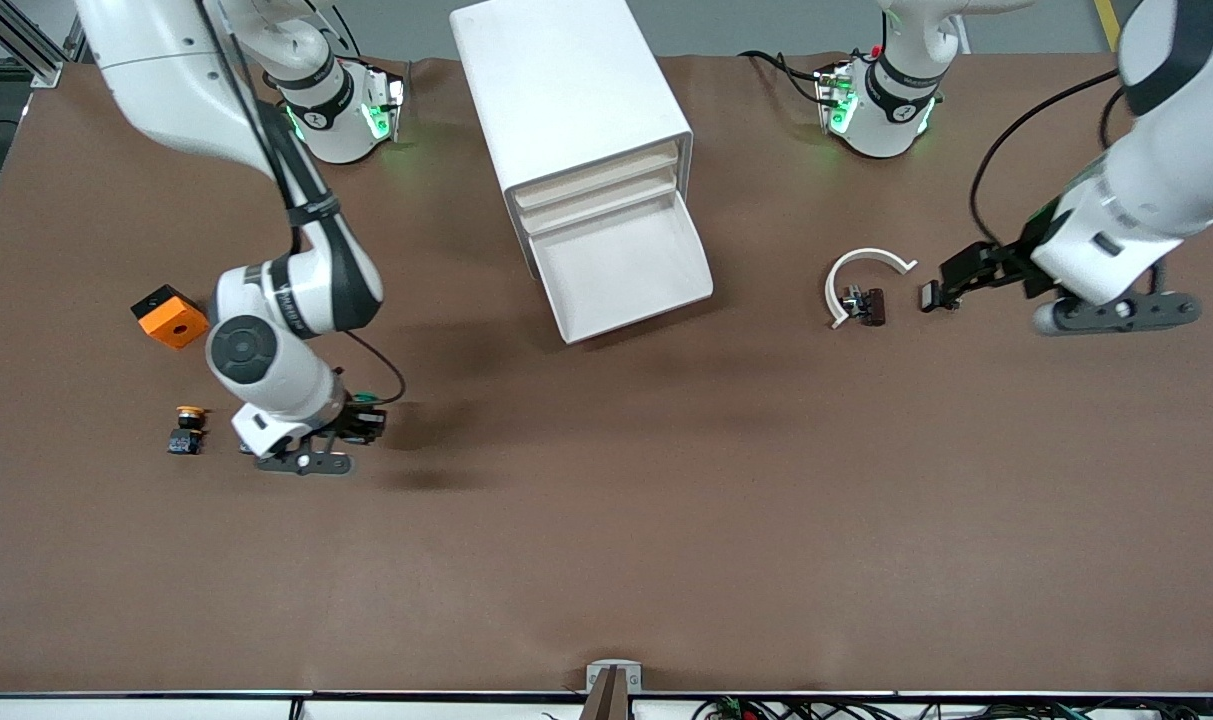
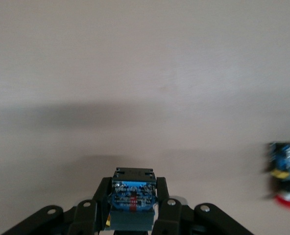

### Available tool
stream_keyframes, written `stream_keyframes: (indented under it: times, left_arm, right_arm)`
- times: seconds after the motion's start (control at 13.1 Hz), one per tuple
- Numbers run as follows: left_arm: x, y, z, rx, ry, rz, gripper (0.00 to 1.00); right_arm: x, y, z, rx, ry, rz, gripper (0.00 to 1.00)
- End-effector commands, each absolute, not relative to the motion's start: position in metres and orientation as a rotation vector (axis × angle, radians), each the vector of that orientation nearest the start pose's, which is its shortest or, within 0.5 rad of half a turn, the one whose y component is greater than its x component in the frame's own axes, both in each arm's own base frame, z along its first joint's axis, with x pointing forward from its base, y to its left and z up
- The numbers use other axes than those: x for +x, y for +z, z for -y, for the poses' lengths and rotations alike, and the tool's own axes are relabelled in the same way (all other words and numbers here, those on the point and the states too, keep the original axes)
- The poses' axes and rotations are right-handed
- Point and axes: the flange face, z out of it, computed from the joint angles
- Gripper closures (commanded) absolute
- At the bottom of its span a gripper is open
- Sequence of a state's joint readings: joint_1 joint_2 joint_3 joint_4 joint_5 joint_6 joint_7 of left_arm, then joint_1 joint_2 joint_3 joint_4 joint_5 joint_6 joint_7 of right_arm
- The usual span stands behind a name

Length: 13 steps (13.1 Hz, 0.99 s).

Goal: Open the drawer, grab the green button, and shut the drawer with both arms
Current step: 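Set the green button down while the left gripper pushes the drawer shut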

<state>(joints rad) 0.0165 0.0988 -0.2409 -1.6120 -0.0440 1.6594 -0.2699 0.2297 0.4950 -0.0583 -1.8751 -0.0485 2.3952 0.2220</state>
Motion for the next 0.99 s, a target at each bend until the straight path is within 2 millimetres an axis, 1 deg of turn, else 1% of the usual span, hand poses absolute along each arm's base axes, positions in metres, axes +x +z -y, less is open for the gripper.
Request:
stream_keyframes:
  times: [0.0, 0.08, 0.15, 0.23, 0.31, 0.38, 0.46, 0.53, 0.61, 0.69, 0.76, 0.84, 0.92]
  left_arm:
    - [0.583, 0.514, 0.142, -3.193, 0.104, 0.072, 0.00]
    - [0.586, 0.501, 0.153, -3.200, 0.106, 0.046, 0.00]
    - [0.586, 0.490, 0.169, -3.210, 0.080, 0.003, 0.00]
    - [0.581, 0.477, 0.186, -3.214, 0.058, -0.039, 0.00]
    - [0.577, 0.460, 0.197, -3.221, 0.024, -0.063, 0.00]
    - [0.576, 0.429, 0.204, -3.233, -0.017, -0.071, 0.00]
    - [0.574, 0.403, 0.218, -3.251, -0.025, -0.073, 0.00]
    - [0.577, 0.377, 0.224, -3.262, -0.013, -0.031, 0.00]
    - [0.579, 0.359, 0.232, -3.267, 0.014, 0.021, 0.00]
    - [0.575, 0.336, 0.254, -3.269, 0.080, 0.068, 0.00]
    - [0.573, 0.312, 0.277, -3.264, 0.146, 0.136, 0.00]
    - [0.567, 0.292, 0.299, -3.241, 0.196, 0.233, 0.00]
    - [0.558, 0.280, 0.320, -3.219, 0.231, 0.323, 0.00]
  right_arm:
    - [0.619, 0.255, -0.086, -3.197, -0.066, 0.031, 1.00]
    - [0.619, 0.250, -0.078, -3.195, -0.065, 0.010, 1.00]
    - [0.619, 0.249, -0.073, -3.192, -0.071, -0.004, 1.00]
    - [0.617, 0.245, -0.073, -3.187, -0.072, -0.009, 1.00]
    - [0.617, 0.242, -0.074, -3.183, -0.089, -0.005, 1.00]
    - [0.615, 0.234, -0.074, -3.182, -0.091, -0.001, 1.00]
    - [0.615, 0.230, -0.075, -3.180, -0.092, 0.033, 1.00]
    - [0.615, 0.221, -0.074, -3.170, -0.069, 0.074, 1.00]
    - [0.615, 0.219, -0.073, -3.152, -0.060, 0.095, 1.00]
    - [0.615, 0.217, -0.072, -3.141, -0.056, 0.158, 1.00]
    - [0.616, 0.217, -0.068, -3.130, -0.055, 0.186, 1.00]
    - [0.617, 0.216, -0.060, -3.129, -0.053, 0.177, 1.00]
    - [0.617, 0.214, -0.058, -3.130, -0.048, 0.177, 1.00]
